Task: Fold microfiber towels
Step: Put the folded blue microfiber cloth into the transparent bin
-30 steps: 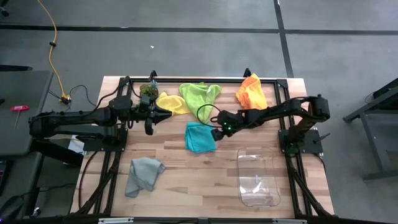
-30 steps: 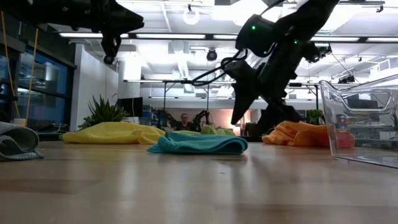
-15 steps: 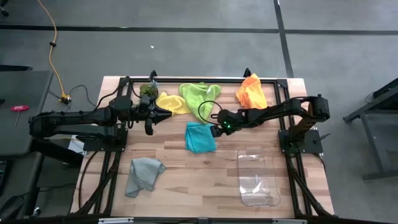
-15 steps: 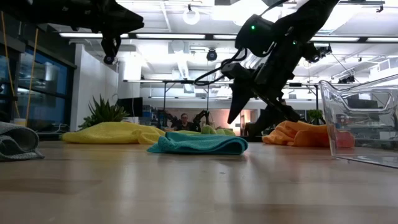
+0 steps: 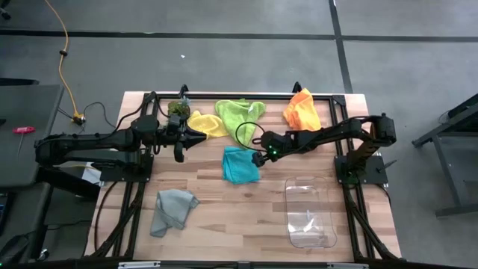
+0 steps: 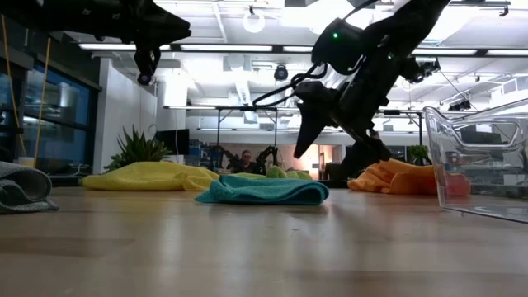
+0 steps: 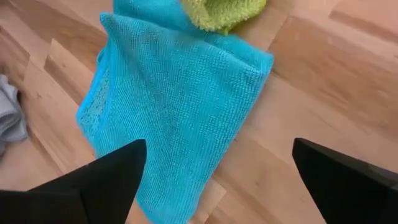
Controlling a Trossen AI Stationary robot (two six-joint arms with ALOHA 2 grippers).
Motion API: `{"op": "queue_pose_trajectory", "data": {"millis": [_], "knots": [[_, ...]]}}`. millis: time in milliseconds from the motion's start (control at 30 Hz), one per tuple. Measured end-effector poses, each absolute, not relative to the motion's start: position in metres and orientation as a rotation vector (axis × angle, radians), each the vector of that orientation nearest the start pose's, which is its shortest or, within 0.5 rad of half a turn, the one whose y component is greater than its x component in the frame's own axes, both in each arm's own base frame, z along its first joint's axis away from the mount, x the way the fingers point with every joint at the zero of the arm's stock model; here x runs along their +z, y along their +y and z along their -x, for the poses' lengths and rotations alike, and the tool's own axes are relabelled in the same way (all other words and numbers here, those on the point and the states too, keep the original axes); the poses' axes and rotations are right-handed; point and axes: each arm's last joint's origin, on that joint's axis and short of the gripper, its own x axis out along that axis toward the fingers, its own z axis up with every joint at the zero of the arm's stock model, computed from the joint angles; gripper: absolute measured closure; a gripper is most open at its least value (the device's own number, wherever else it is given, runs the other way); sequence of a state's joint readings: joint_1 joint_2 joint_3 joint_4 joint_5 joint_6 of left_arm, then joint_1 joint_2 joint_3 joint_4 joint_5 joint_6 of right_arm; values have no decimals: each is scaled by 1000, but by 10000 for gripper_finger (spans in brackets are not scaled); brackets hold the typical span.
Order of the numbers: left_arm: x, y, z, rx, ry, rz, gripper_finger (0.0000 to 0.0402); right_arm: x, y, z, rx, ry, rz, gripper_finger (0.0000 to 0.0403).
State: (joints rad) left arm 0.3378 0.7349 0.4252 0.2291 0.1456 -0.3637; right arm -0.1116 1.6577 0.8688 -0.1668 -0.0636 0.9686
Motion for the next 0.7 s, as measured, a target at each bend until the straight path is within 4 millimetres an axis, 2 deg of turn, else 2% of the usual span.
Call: {"op": "queue_pose_trajectory", "data": {"millis": [300, 500, 700], "knots": [[255, 53, -164, 204, 43, 382, 353, 157, -29, -314, -467, 858, -1058, 17], [255, 53, -164, 204, 43, 383, 353, 152, -30, -315, -520, 854, -1113, 18], [255, 53, -164, 204, 43, 383, 353, 144, -21, -338, -509, 888, -1090, 18]]}}
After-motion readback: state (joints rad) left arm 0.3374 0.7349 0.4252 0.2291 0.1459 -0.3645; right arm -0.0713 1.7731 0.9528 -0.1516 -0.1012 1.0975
